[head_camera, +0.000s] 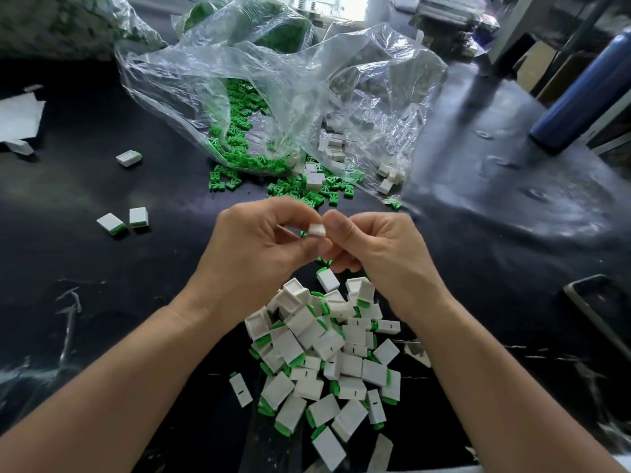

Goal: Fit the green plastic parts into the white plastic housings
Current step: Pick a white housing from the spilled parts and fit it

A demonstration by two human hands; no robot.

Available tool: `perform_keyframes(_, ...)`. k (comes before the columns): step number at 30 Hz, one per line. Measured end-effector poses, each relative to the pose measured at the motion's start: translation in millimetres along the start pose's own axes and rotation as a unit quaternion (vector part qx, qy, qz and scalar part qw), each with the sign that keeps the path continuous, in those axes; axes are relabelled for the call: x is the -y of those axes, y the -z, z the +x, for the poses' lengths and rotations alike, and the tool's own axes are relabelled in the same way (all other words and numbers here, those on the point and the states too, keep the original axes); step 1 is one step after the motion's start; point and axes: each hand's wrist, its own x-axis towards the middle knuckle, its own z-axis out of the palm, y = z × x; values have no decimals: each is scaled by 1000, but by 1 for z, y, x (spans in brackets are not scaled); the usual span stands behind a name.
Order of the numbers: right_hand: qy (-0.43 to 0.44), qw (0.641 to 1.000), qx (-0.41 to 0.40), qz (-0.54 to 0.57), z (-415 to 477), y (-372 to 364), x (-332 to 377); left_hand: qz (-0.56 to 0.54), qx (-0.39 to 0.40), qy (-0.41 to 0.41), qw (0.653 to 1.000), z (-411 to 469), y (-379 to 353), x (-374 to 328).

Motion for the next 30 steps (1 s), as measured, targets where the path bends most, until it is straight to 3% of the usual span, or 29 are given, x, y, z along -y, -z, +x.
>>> perform_keyframes(4, 22, 981, -83, -174, 4, 3, -10, -17, -48, 18, 999, 5, 1, 6)
perform_keyframes(10, 26, 916, -12, -400, 6, -7, -14, -27, -62, 35, 997, 6, 3, 7)
perform_keyframes(20, -19, 919, 39, -392, 9, -3, -6, -32, -49, 53, 997, 4, 1, 5)
perform_keyframes(30, -41, 888, 103, -446, 8, -2, -6, -75, -43, 85, 993, 5, 0, 4)
